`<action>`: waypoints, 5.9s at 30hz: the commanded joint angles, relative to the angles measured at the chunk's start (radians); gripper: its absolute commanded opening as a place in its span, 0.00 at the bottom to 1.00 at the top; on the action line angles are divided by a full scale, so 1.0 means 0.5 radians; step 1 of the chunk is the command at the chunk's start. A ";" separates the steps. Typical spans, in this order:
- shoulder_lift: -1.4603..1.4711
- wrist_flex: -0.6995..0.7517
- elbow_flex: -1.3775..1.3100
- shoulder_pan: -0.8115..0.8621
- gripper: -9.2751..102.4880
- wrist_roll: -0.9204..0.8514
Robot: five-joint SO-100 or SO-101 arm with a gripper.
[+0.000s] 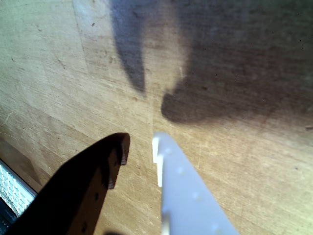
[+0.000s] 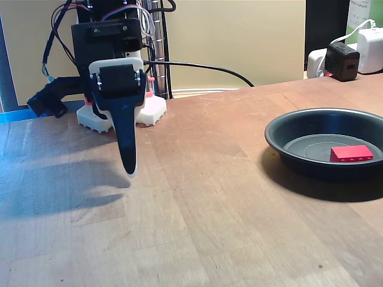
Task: Grasp a lego block and put it in the bin.
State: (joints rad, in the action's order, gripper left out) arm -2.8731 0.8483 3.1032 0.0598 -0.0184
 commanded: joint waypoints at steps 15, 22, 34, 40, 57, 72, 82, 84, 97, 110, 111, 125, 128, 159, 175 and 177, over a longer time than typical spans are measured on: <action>-0.003 0.003 0.101 -0.015 0.08 -0.129; -0.003 0.003 0.101 -0.015 0.08 -0.144; -0.003 0.003 0.101 -0.012 0.08 -0.126; -0.003 0.003 0.101 -0.015 0.08 -0.126; -0.003 0.003 0.101 -0.015 0.08 -0.126; -0.003 0.003 0.101 -0.015 0.08 -0.126; -0.003 0.003 0.101 -0.015 0.08 -0.123; -0.003 0.003 0.101 -0.015 0.08 -0.123; -0.003 0.003 0.101 -0.015 0.08 -0.123; -0.003 0.003 0.101 -0.015 0.08 -0.123; -0.003 0.003 0.101 -0.015 0.08 -0.123; -0.003 0.003 0.101 -0.015 0.08 -0.123; -0.003 0.003 0.101 -0.015 0.08 -0.123; -0.003 0.003 0.101 -0.015 0.08 -0.123; -0.003 0.003 0.101 -0.015 0.08 -0.123; -0.003 0.003 0.101 -0.015 0.08 -0.123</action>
State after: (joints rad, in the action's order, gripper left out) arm -2.8716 0.8498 3.1032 0.0598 -0.0844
